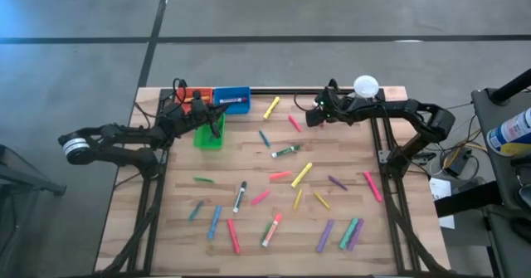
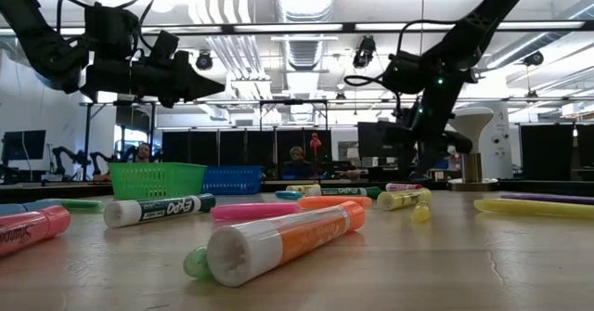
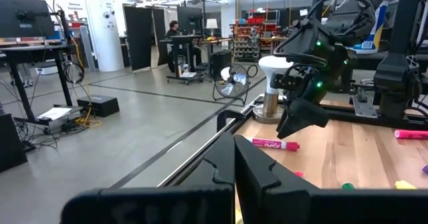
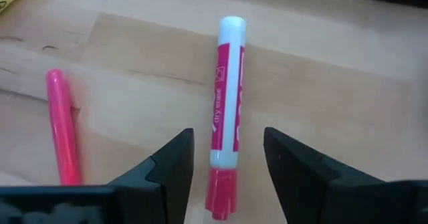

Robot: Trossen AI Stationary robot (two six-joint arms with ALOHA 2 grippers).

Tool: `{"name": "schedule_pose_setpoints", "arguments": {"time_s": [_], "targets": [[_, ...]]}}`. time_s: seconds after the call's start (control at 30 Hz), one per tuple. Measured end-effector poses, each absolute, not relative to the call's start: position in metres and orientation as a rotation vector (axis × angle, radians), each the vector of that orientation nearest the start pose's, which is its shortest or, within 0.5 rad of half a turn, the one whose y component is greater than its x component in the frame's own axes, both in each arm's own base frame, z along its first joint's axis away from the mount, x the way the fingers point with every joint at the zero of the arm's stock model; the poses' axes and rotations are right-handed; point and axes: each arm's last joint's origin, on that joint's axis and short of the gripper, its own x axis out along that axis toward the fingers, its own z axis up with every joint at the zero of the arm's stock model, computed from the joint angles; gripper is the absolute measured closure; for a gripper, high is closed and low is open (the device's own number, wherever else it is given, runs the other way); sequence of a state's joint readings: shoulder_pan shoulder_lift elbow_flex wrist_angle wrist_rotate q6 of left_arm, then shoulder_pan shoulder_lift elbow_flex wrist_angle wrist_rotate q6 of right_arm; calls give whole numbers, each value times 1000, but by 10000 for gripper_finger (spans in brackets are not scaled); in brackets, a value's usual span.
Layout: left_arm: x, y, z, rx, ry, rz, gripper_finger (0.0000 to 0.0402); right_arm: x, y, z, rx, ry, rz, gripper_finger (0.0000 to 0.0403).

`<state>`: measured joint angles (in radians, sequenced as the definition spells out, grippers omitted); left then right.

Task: Pick & Place Markers
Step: Put the pink marker into the blue bin

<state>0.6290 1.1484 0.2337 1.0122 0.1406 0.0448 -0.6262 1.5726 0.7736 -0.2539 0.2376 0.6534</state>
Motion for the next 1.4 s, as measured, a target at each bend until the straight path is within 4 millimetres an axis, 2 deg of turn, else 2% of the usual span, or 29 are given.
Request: {"name": "schedule_pose_setpoints", "arguments": {"time_s": [0.17, 0.3, 0.47, 0.67, 0.93, 1.2, 1.4], "targets": [[168, 117, 196, 81, -80, 490, 402, 223, -163, 144, 803, 799, -1088, 207], [168, 117, 196, 80, -79, 490, 402, 220, -154, 135, 818, 829, -1091, 208], [168, 117, 196, 80, -78, 490, 402, 214, -147, 126, 800, 835, -1148, 233], [168, 117, 196, 80, -77, 490, 402, 215, -146, 122, 760, 792, -1116, 285], [168, 117, 196, 80, -77, 490, 402, 216, -145, 122, 685, 823, -1062, 333], [168, 117, 192, 88, -38, 490, 402, 218, -146, 124, 611, 864, -1004, 326], [168, 117, 189, 70, -9, 489, 402, 227, -149, 135, 514, 871, -908, 332]]}}
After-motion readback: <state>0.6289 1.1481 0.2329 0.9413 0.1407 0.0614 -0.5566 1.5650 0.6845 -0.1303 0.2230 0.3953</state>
